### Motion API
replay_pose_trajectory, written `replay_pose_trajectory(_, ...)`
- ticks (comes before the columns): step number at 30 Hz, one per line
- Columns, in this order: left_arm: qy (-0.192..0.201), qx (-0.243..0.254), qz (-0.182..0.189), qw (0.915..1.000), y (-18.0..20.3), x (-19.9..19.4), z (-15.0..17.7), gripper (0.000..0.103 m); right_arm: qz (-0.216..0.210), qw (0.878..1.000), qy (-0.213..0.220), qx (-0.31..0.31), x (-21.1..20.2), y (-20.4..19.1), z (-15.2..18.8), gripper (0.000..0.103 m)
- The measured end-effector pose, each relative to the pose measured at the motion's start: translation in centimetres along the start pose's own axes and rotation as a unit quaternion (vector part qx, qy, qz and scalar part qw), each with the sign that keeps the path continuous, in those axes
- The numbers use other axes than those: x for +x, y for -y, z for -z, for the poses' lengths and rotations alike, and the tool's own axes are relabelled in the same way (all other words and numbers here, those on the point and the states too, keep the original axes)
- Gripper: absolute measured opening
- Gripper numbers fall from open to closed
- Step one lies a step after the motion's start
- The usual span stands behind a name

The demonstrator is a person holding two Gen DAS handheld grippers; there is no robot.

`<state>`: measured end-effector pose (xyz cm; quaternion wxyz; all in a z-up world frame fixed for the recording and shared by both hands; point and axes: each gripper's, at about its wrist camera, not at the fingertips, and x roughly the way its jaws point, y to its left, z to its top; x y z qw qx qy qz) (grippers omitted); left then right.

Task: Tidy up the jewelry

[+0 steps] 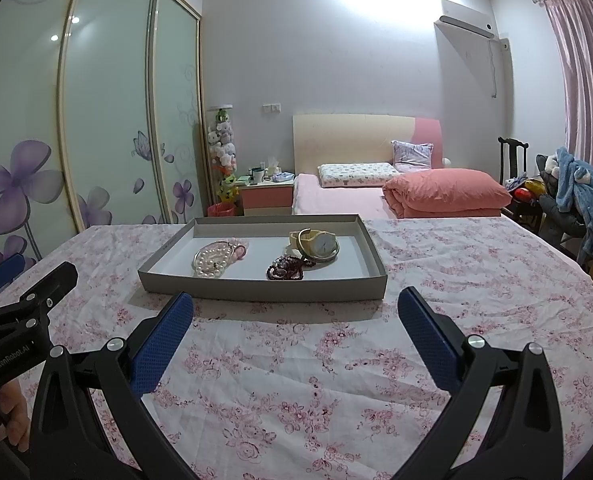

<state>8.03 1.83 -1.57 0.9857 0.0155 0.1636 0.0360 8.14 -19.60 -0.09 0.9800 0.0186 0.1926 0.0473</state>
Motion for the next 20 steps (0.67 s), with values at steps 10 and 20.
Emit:
replay_pose_trajectory(10, 0.003, -0.002, -0.001, 1.0000, 0.13, -0.06, -0.27, 0.099, 0.000, 1.000, 0.000, 0.001, -0.08, 0.02, -0.17, 0.101)
replay_pose_trajectory(20, -0.001, -0.006, 0.005, 1.0000, 0.01, -0.03, -0.68, 0.099, 0.000, 1.000, 0.002, 0.002, -0.24, 0.20, -0.32, 0.101)
